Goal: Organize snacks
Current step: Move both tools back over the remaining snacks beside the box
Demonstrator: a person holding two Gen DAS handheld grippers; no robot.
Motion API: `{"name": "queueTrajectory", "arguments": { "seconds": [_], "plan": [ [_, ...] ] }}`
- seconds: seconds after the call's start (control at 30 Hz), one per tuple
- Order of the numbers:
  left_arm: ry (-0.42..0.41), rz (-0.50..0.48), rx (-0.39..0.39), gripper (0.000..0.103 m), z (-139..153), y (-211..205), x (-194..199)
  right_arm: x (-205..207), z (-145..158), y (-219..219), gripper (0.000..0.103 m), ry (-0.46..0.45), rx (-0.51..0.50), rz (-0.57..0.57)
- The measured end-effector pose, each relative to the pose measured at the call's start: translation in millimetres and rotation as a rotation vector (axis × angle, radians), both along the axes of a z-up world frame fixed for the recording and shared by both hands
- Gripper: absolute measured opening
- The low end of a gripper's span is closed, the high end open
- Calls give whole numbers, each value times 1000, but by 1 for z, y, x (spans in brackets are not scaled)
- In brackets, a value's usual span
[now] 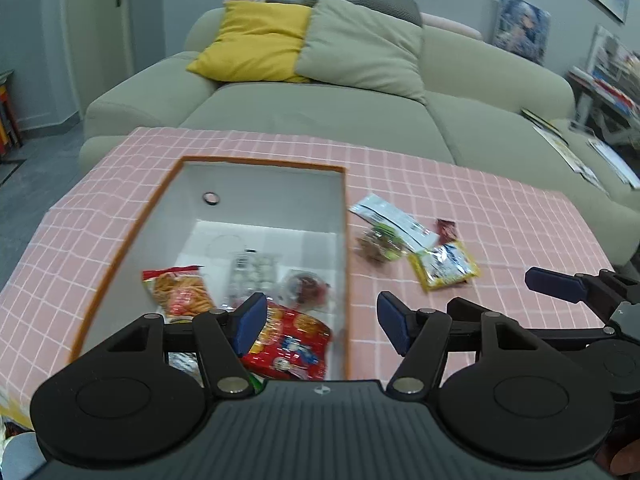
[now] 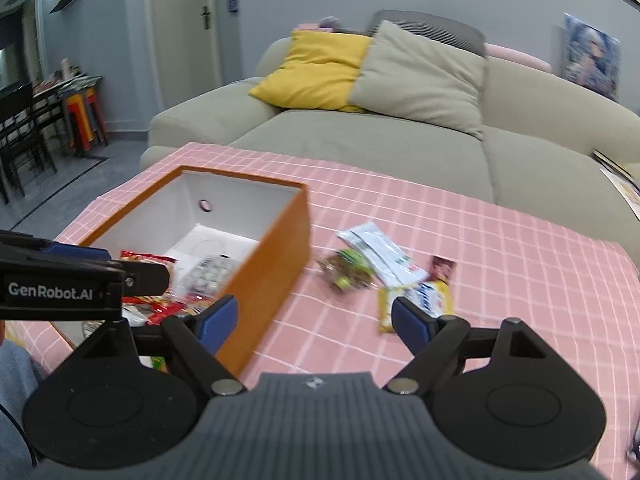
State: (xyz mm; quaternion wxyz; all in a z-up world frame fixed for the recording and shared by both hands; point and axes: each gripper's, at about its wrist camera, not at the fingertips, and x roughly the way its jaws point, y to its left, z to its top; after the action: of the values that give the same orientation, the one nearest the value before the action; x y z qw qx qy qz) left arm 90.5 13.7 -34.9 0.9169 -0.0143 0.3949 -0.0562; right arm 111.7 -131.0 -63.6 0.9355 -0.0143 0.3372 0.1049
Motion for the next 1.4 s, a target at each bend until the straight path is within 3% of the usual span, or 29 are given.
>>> {"name": "queueTrajectory", "arguments": {
  "seconds": [0.57,1.03,1.4],
  "plan": [
    [24,-187,46,73,-28,-79,10,-8,-49,-68,81,33,-47,-124],
    [11,-291,200,72,-45,-104,67,47,-76,-70,85,80,-114,-59],
    [58,-374,283,72,-58,-113,124,99,-102,-50,85,108,-194,3]
  ]
}}
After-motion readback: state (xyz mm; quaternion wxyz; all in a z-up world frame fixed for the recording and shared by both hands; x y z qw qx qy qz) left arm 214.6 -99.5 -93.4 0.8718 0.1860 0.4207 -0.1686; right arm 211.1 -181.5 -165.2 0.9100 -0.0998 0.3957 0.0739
